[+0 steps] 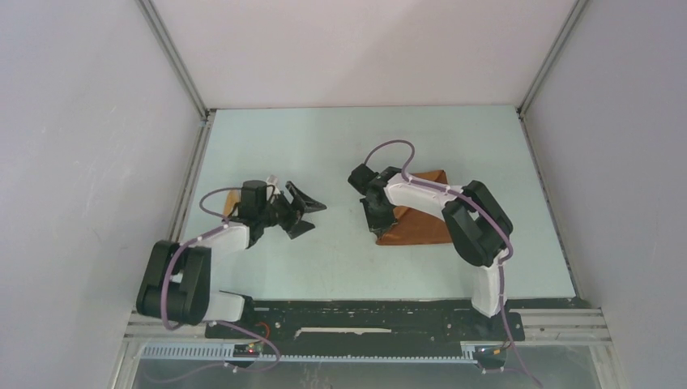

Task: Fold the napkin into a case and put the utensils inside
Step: Pick up the upper triangle-folded napkin from the center of the board.

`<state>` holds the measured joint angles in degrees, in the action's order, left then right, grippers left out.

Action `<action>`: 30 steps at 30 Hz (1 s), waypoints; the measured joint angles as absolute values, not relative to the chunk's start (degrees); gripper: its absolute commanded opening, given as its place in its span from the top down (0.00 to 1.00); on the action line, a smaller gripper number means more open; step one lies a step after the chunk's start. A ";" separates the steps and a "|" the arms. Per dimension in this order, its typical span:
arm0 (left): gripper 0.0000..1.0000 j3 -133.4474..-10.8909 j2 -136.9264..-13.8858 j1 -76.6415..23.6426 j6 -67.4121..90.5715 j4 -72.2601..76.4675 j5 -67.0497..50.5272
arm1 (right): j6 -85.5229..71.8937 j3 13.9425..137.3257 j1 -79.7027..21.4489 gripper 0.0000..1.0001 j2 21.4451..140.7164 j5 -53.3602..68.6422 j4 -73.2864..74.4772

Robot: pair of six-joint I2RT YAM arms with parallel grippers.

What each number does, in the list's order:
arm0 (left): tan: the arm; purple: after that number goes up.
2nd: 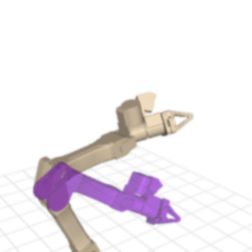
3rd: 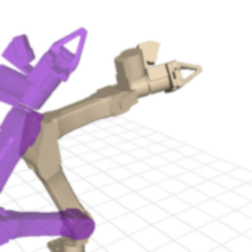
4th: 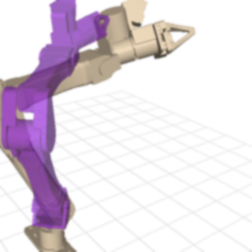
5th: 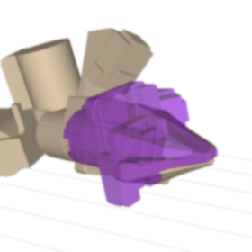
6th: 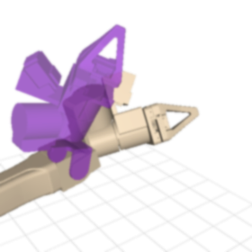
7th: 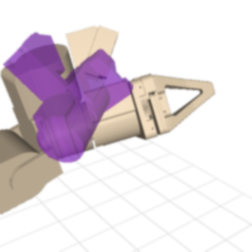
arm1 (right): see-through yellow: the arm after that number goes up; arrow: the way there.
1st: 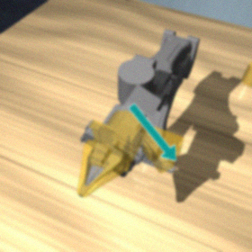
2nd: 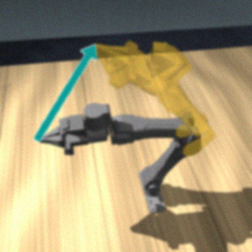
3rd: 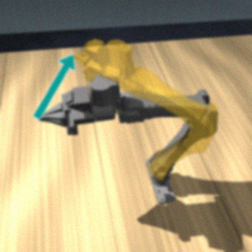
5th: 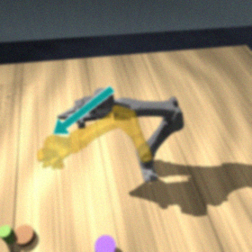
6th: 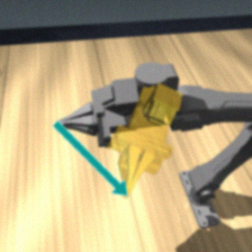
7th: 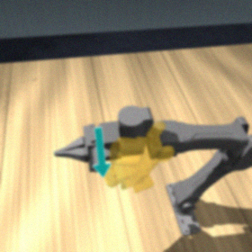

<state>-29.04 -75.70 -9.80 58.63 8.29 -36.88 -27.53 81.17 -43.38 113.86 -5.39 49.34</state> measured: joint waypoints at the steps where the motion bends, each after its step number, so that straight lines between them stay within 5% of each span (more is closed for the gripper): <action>1: 0.01 -28.82 -77.25 -9.93 60.86 9.28 -36.10 | -27.27 80.44 -43.13 1.00 113.12 -4.78 48.16; 6: 0.00 -32.69 -85.03 -13.96 71.09 6.68 -27.77 | -26.79 77.67 -42.11 1.00 110.34 -2.24 43.90; 15: 0.12 -61.80 -107.68 -24.18 75.02 0.75 -19.66 | -25.61 71.83 -39.53 1.00 105.51 3.14 38.44; 26: 0.17 -69.87 -117.73 -26.63 74.56 6.11 -17.65 | -23.83 68.93 -36.27 1.00 101.84 6.85 35.81; 30: 0.33 -69.89 -119.31 -27.92 75.11 10.11 -17.67 | -23.68 68.90 -35.73 1.00 101.01 7.51 35.70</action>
